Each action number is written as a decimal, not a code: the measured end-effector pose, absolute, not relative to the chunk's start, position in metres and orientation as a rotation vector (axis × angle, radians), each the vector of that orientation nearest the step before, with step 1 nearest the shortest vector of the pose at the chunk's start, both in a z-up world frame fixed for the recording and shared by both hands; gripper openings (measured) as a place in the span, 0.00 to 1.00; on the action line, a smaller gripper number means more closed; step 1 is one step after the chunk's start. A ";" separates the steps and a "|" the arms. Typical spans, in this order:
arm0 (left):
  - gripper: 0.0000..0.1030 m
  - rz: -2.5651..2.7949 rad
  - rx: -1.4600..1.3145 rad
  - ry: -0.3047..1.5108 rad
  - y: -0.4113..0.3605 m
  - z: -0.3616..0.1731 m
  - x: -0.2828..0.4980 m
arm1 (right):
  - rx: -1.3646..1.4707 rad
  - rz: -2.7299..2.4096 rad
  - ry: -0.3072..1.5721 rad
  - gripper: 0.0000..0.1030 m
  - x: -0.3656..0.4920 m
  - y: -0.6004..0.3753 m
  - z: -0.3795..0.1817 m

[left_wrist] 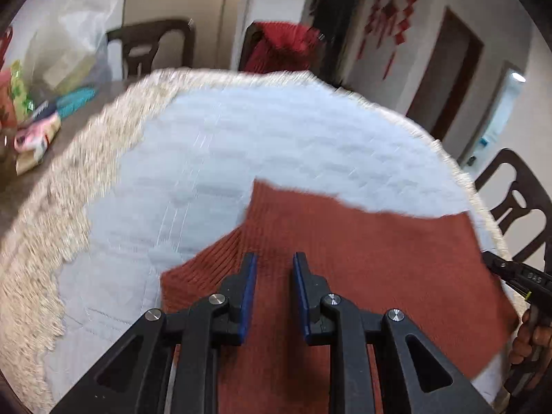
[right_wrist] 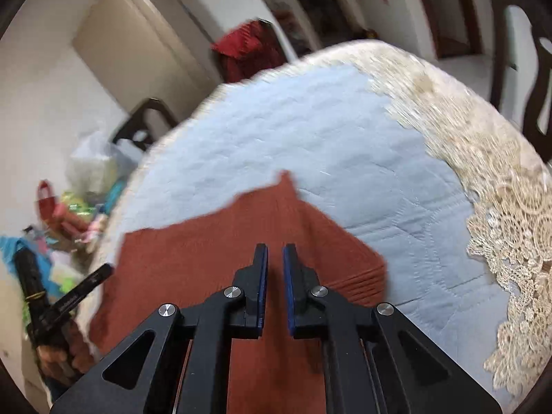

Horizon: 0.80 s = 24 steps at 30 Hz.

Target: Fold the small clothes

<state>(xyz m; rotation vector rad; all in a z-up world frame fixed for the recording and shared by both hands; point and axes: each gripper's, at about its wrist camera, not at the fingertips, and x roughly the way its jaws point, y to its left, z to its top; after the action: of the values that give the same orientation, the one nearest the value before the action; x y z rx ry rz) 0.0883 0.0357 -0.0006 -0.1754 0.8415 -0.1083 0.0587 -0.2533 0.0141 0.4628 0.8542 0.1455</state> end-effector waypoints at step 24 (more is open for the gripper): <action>0.23 -0.153 -0.147 0.774 0.029 0.020 0.040 | 0.285 0.364 0.803 0.12 0.022 -0.177 0.053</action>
<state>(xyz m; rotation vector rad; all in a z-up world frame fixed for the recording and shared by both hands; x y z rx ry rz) 0.0397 0.0288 0.0203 -0.1466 0.7742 -0.1532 0.0222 -0.1773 0.0530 0.2850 0.8033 0.3645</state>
